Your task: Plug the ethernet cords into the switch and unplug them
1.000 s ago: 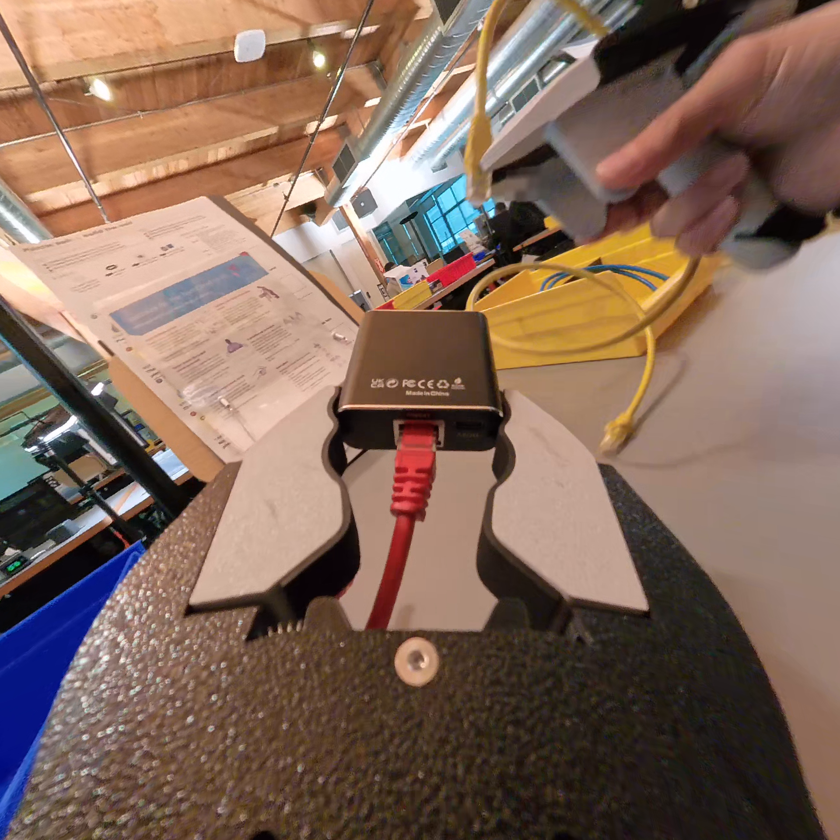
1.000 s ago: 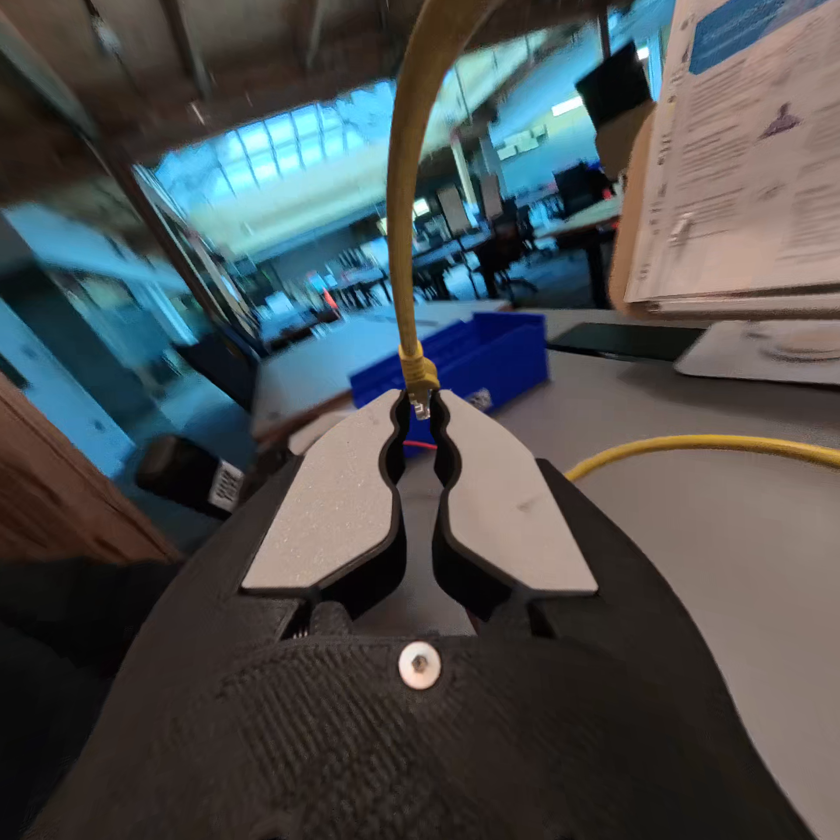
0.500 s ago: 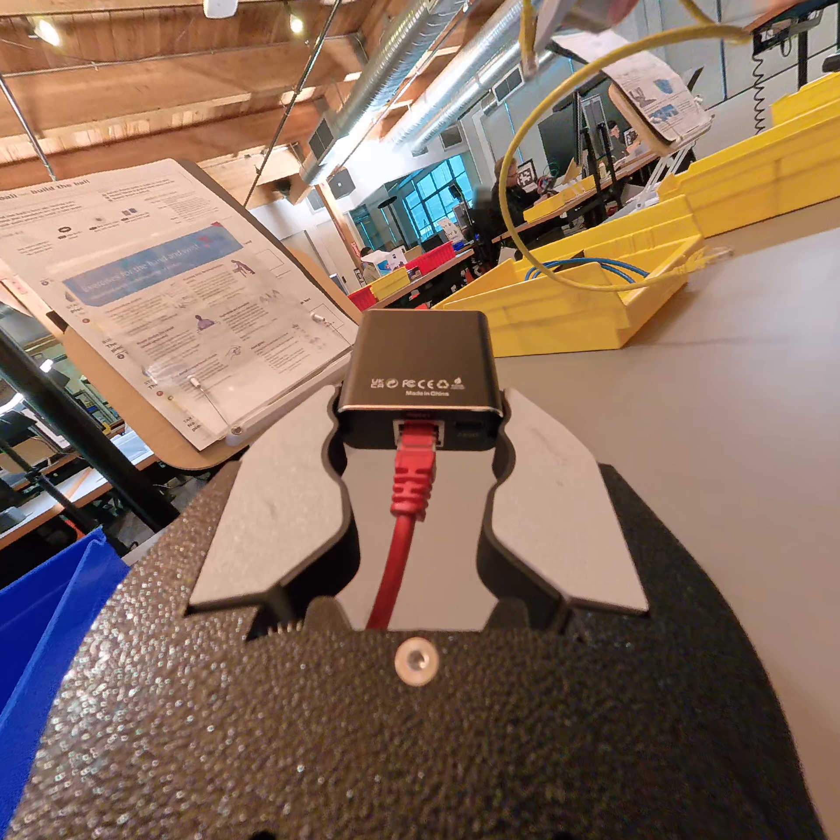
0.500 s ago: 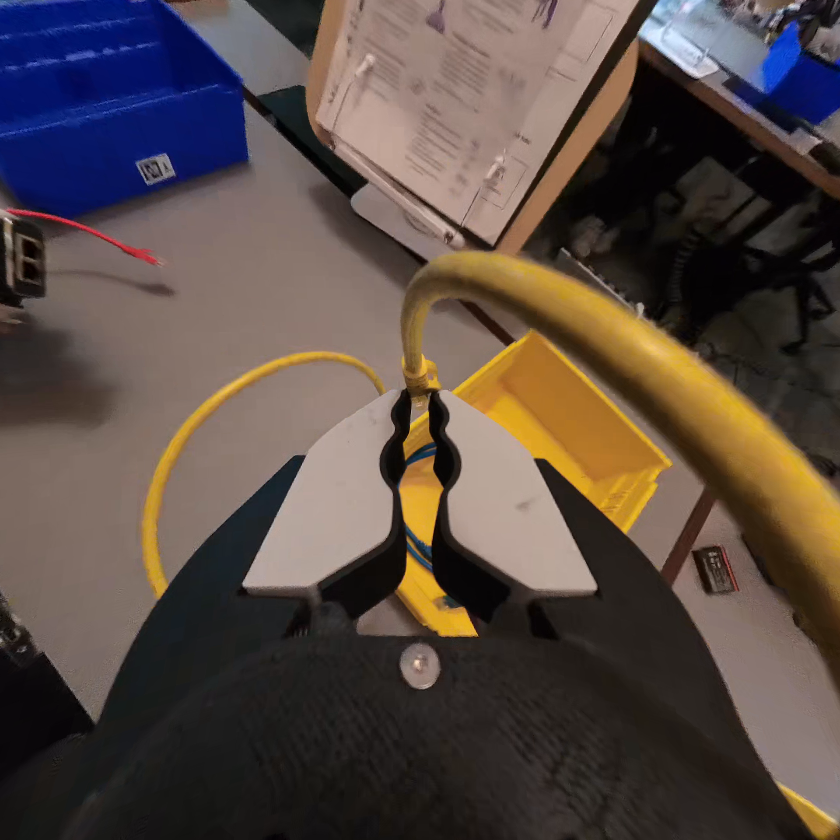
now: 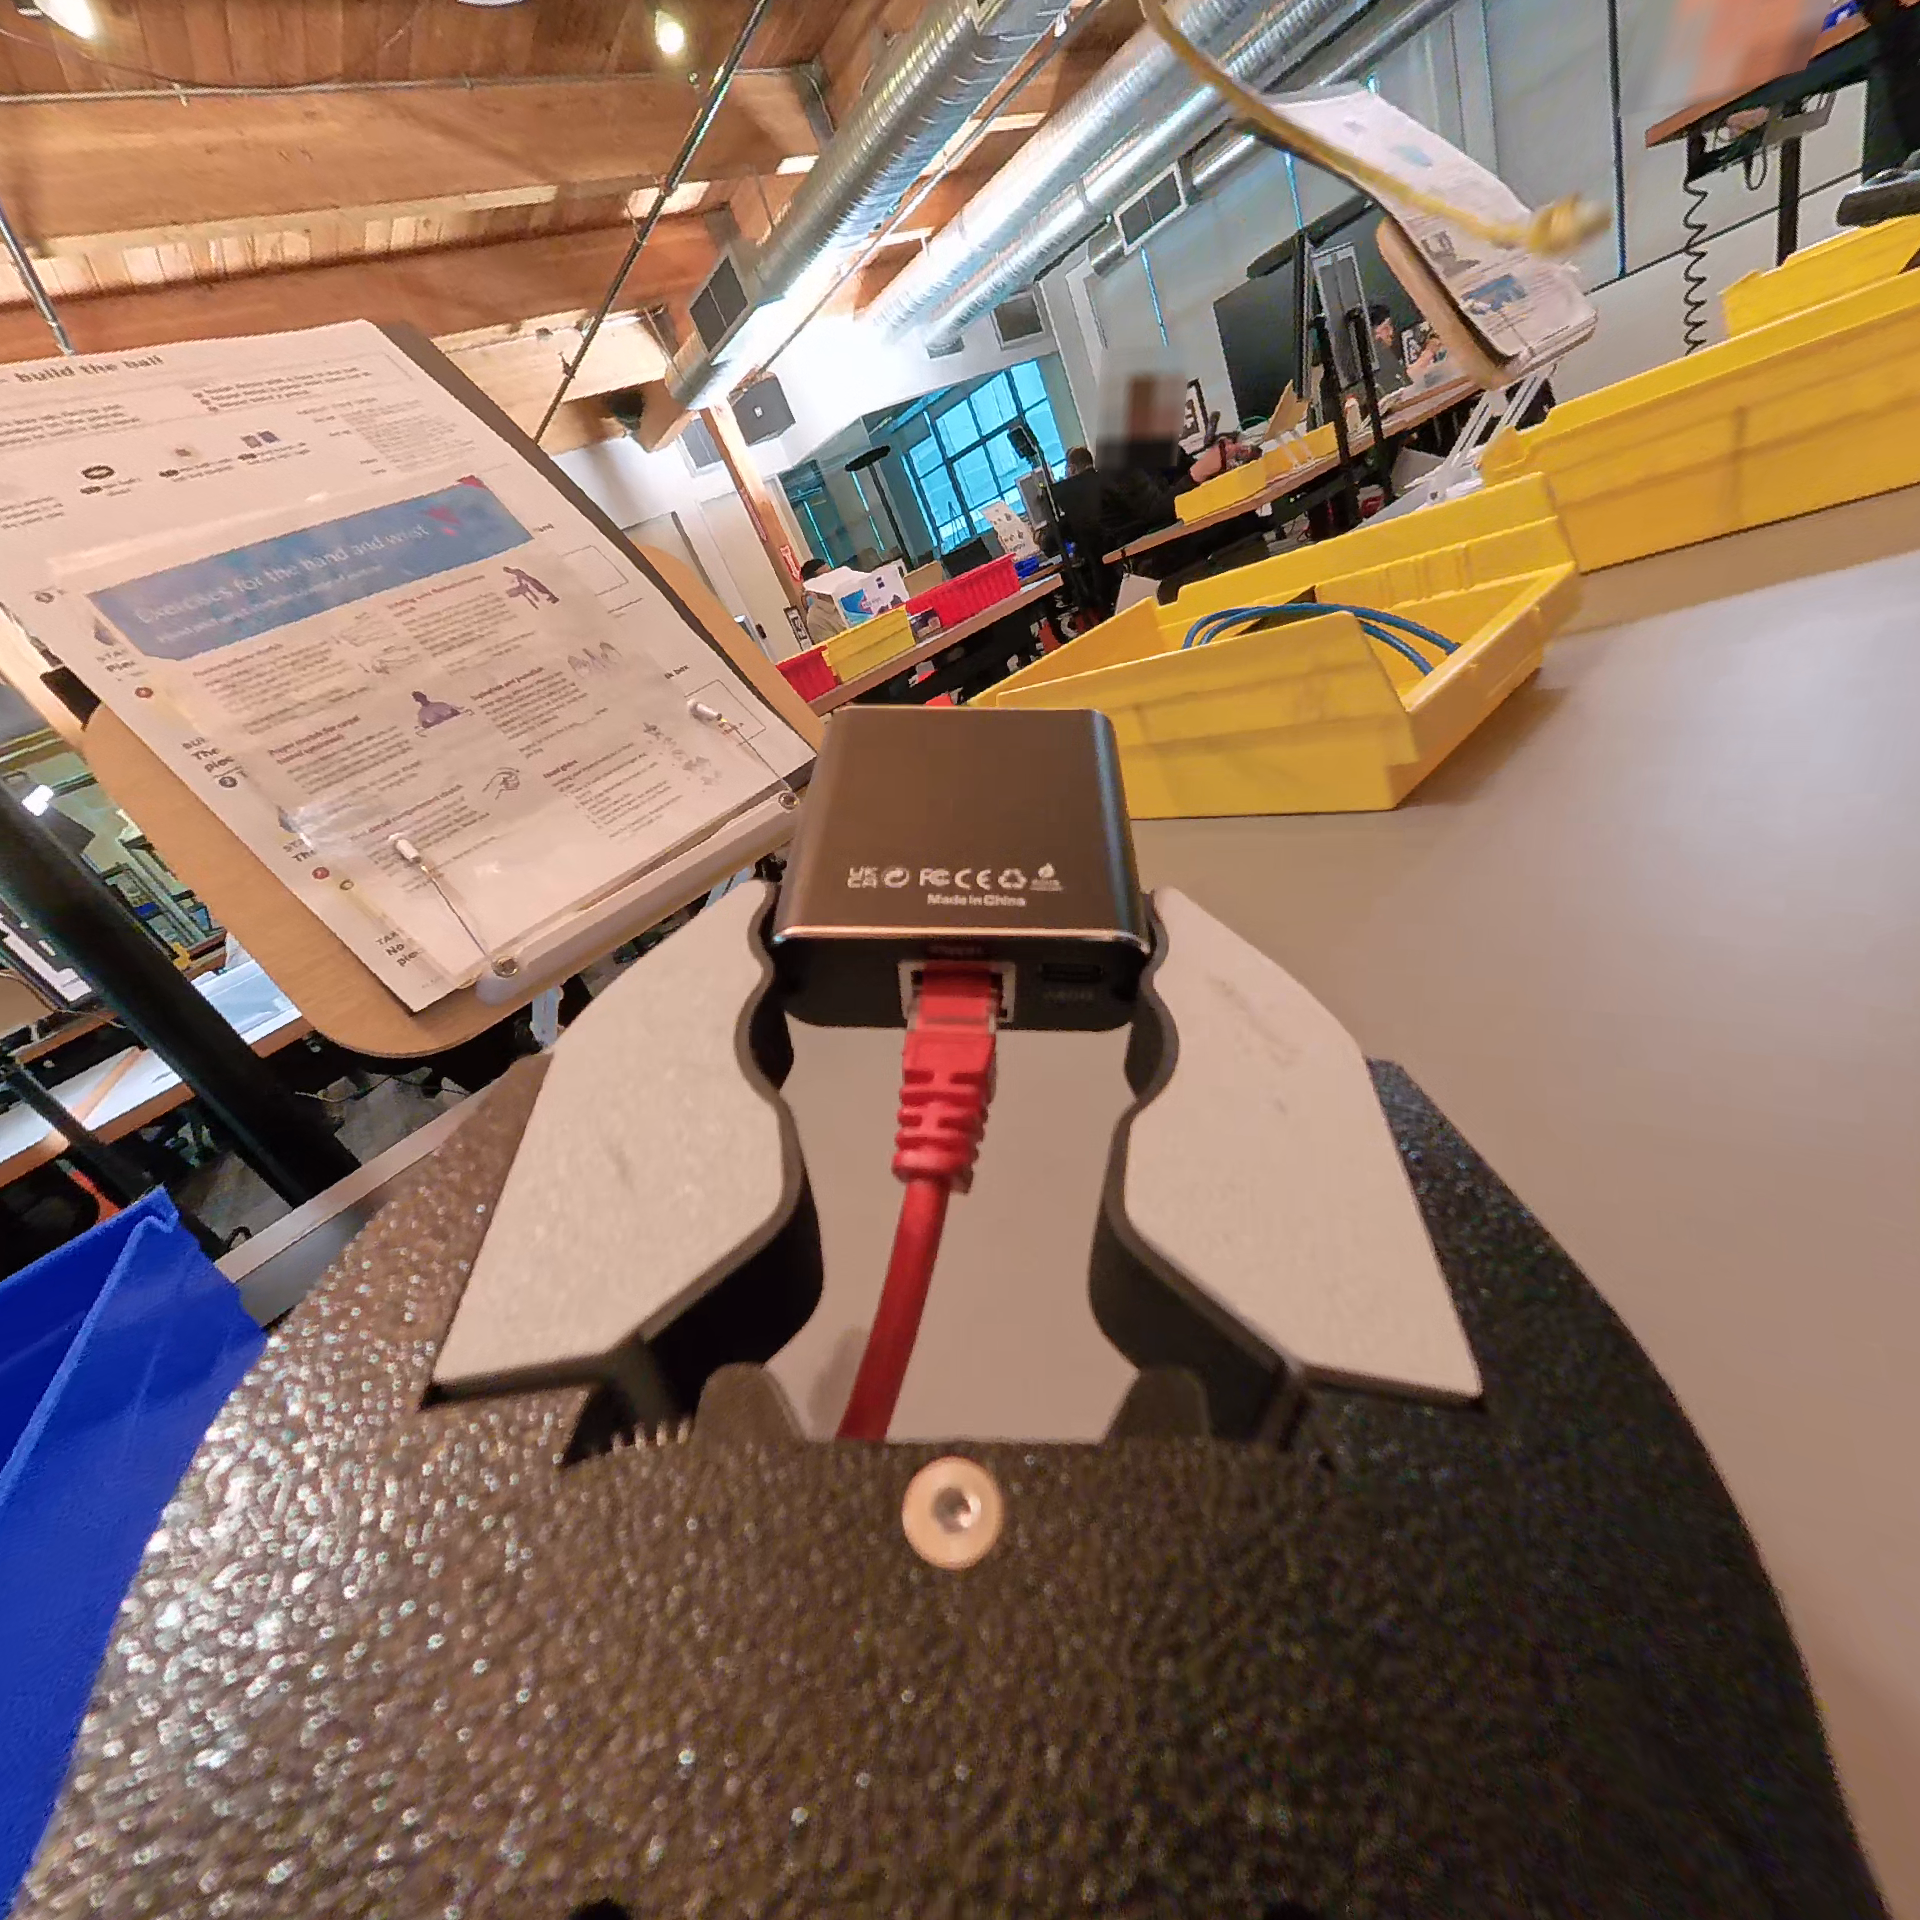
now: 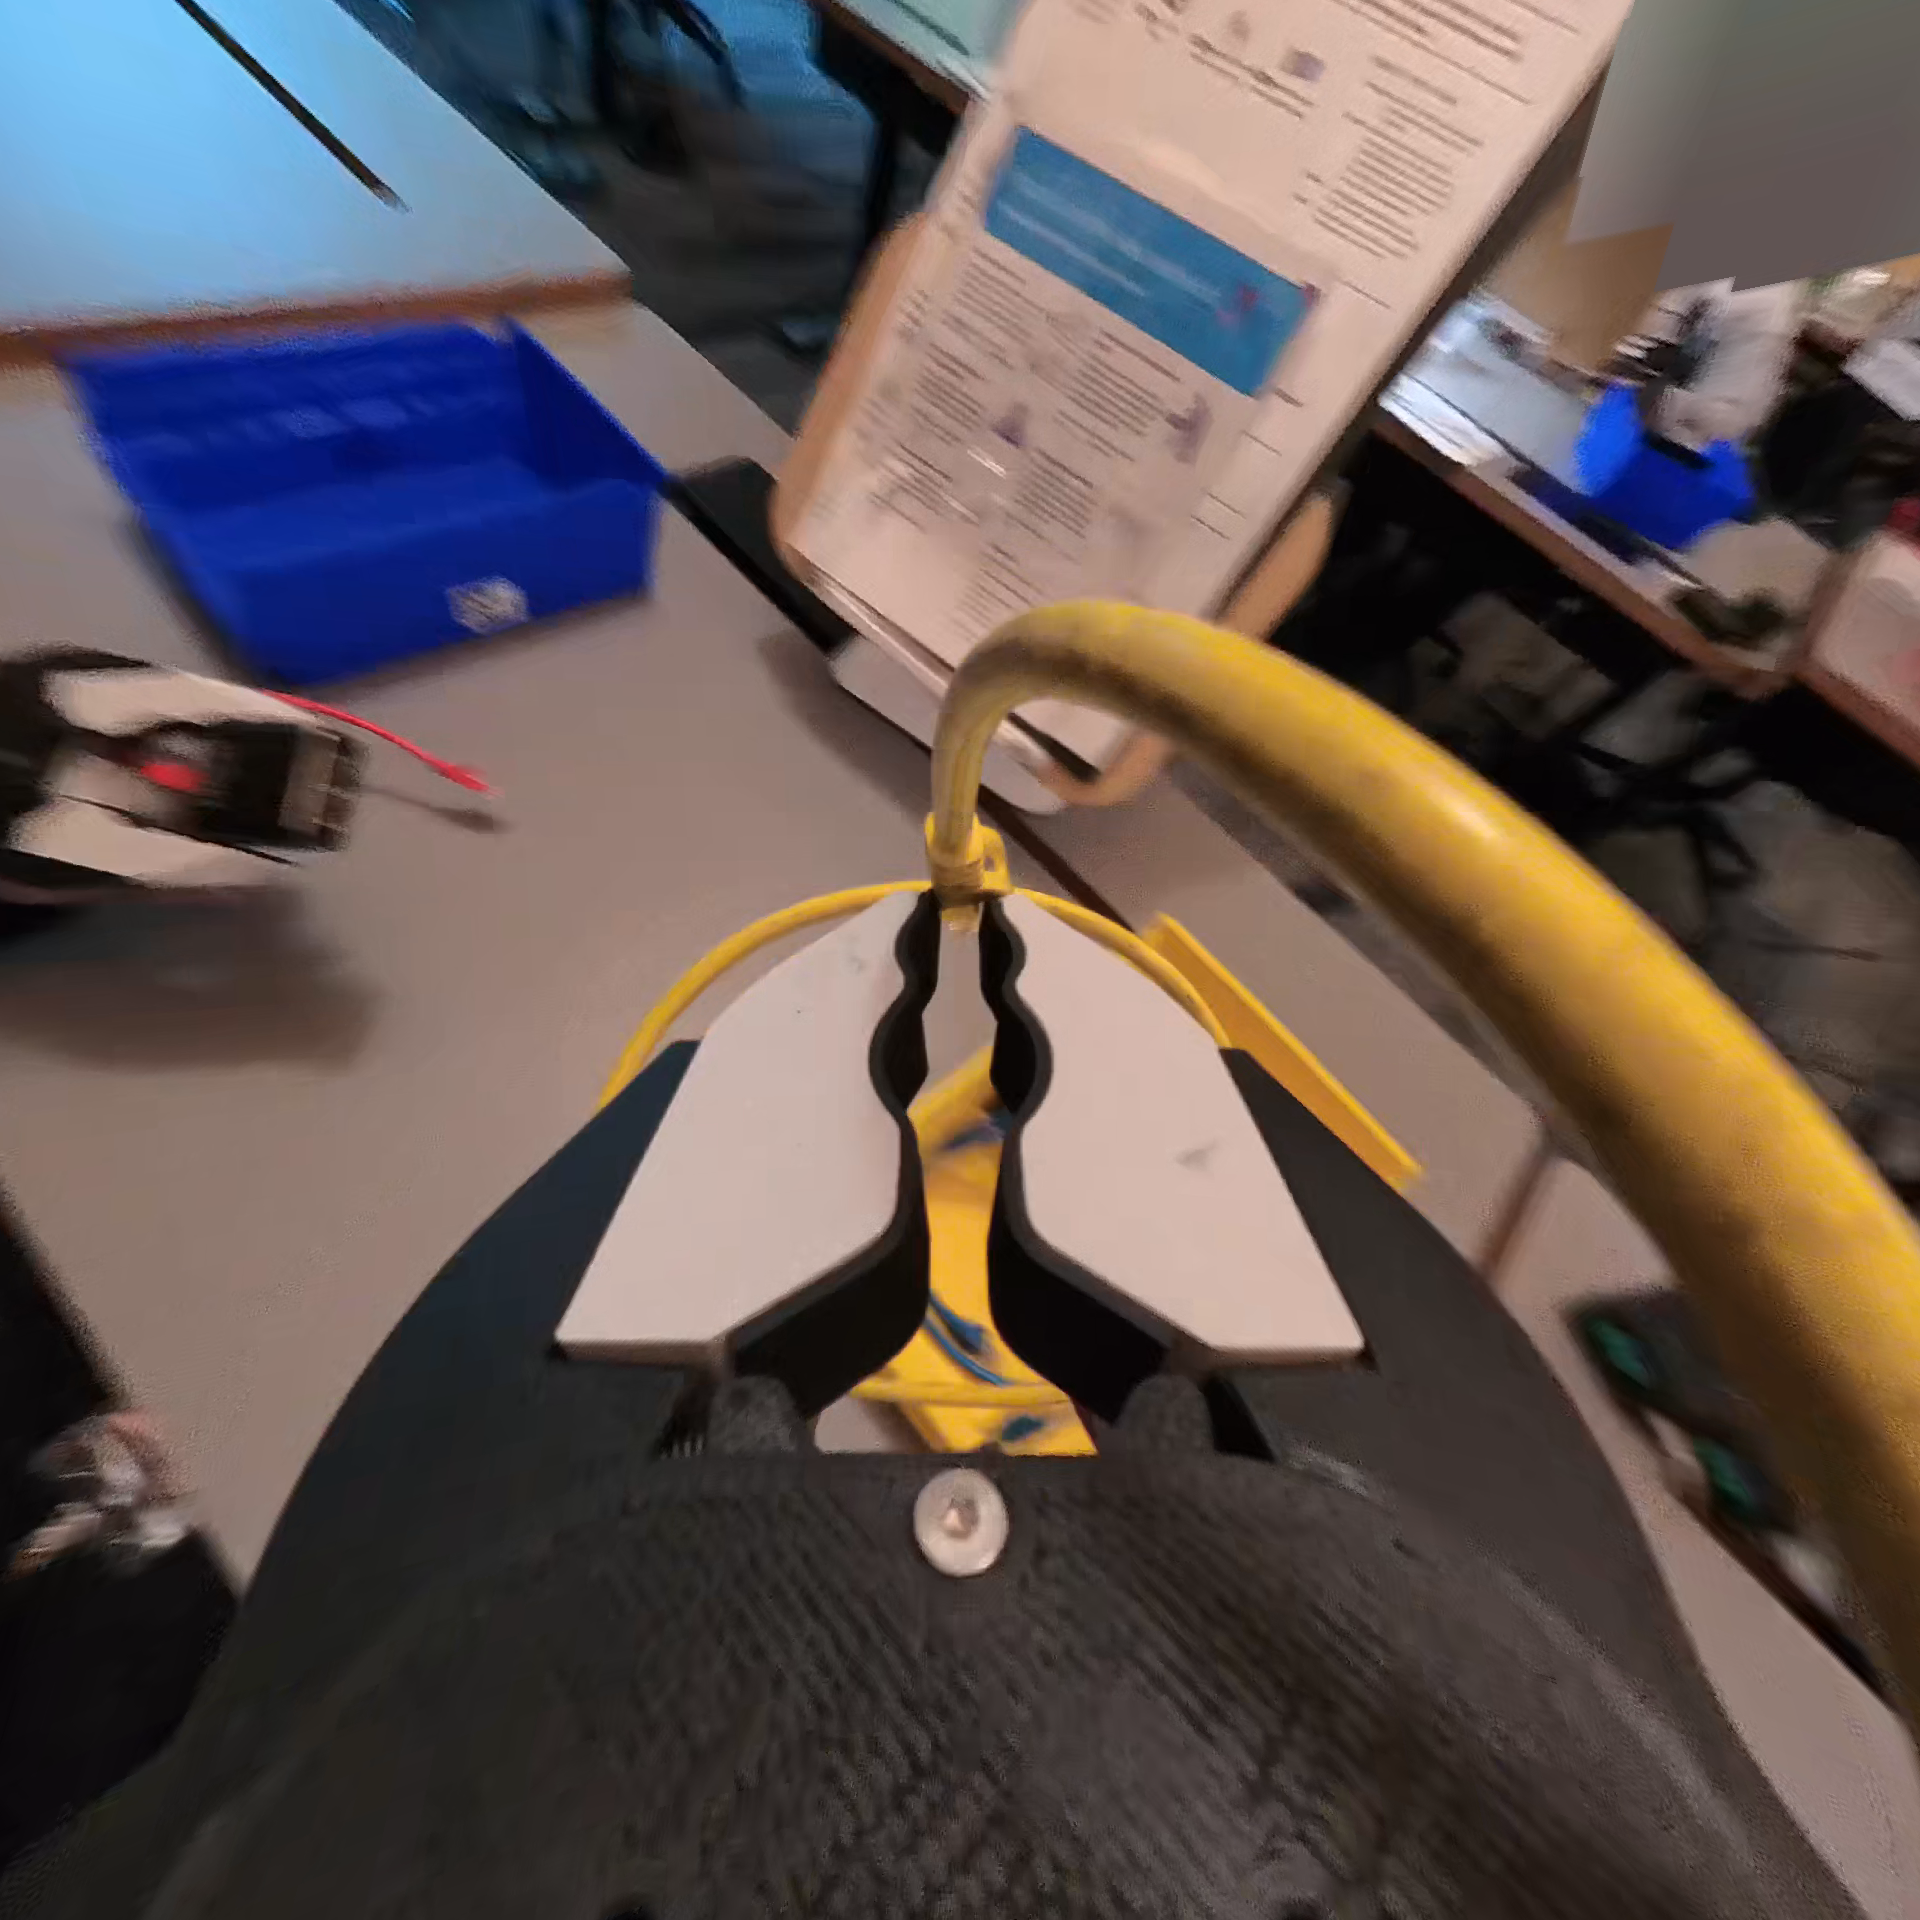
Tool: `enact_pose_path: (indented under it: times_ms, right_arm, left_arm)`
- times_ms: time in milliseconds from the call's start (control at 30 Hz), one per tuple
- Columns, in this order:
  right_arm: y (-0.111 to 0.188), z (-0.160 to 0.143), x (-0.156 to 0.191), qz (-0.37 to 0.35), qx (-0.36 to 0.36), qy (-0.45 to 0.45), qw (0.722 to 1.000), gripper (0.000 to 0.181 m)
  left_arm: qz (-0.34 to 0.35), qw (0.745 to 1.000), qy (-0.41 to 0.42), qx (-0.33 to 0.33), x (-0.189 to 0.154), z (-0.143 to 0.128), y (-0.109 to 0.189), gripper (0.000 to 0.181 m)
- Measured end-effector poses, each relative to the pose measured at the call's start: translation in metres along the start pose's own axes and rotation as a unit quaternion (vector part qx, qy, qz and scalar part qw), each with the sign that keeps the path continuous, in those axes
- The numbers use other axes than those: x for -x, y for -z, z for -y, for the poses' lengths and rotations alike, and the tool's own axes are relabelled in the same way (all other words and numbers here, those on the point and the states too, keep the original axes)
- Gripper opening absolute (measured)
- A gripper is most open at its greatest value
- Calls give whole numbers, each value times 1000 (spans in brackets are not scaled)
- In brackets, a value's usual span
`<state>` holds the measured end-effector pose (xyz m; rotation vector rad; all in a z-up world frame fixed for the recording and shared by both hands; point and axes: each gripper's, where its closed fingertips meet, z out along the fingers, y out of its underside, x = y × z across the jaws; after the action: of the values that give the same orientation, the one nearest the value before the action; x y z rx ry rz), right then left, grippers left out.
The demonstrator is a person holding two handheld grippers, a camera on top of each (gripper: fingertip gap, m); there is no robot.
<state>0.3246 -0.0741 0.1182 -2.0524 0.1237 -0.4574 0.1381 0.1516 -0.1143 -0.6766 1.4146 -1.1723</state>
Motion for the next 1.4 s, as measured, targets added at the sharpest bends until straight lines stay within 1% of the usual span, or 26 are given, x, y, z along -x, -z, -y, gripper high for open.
enact_pose_path:
  times_ms: [67, 133, 233, 267, 300, 433, 567, 767, 867, 900, 1033, 1067, 1167, 1300, 1400]
  right_arm:
    - [-5, -17, -36, -62, 57, 23, 996, 9]
    - [-13, -35, -64, -90, 93, 25, 991, 9]
    - [-25, -60, -89, -104, 129, 27, 986, 8]
    - [-30, -65, -90, -99, 128, 20, 987, 8]
    - [-36, -69, -88, -91, 126, 12, 988, 8]
    - [-56, -90, -85, -100, 145, -9, 984, 8]
    - [-80, -109, -75, -93, 153, -25, 984, 8]
    - [-119, -160, -55, -59, 191, -27, 979, 8]
    - [-127, -178, -62, -88, 207, -11, 974, 8]
    - [-127, -178, -68, -103, 207, -9, 973, 8]
    - [-114, -159, -95, -155, 194, 12, 969, 8]
    - [-114, -158, -95, -147, 193, 8, 970, 8]
    - [-125, -171, -81, -112, 201, -14, 973, 8]
    - [-147, -209, -43, -32, 242, -33, 969, 8]
    - [-156, -239, -19, 29, 301, -24, 953, 8]
  left_arm:
    - [-3, 1000, -1, -1, -1, 1, -1, 62]
    - [-5, 1000, -2, -1, -2, 2, -1, 62]
    - [-6, 1000, 0, 2, -2, 0, -1, 62]
    - [-7, 1000, 1, 3, -2, -1, -1, 62]
    - [-8, 1000, 2, 5, -2, -2, -1, 62]
    - [-10, 1000, 9, 6, 0, -4, -1, 62]
    - [-11, 1000, 15, 6, 0, -5, -1, 62]
    - [-15, 1000, 14, 6, -2, -5, -2, 62]
    - [-16, 1000, 15, 7, -2, -6, -1, 62]
    - [-17, 1000, 16, 8, -3, -6, -1, 62]
    - [-19, 1000, 21, 7, -3, -7, -2, 62]
    - [-20, 1000, 22, 7, -4, -7, -2, 62]
    - [-23, 999, 21, 8, -5, -8, -3, 62]
    - [-27, 999, 23, 9, -6, -8, -2, 62]
    - [-28, 999, 24, 9, -6, -8, -2, 62]
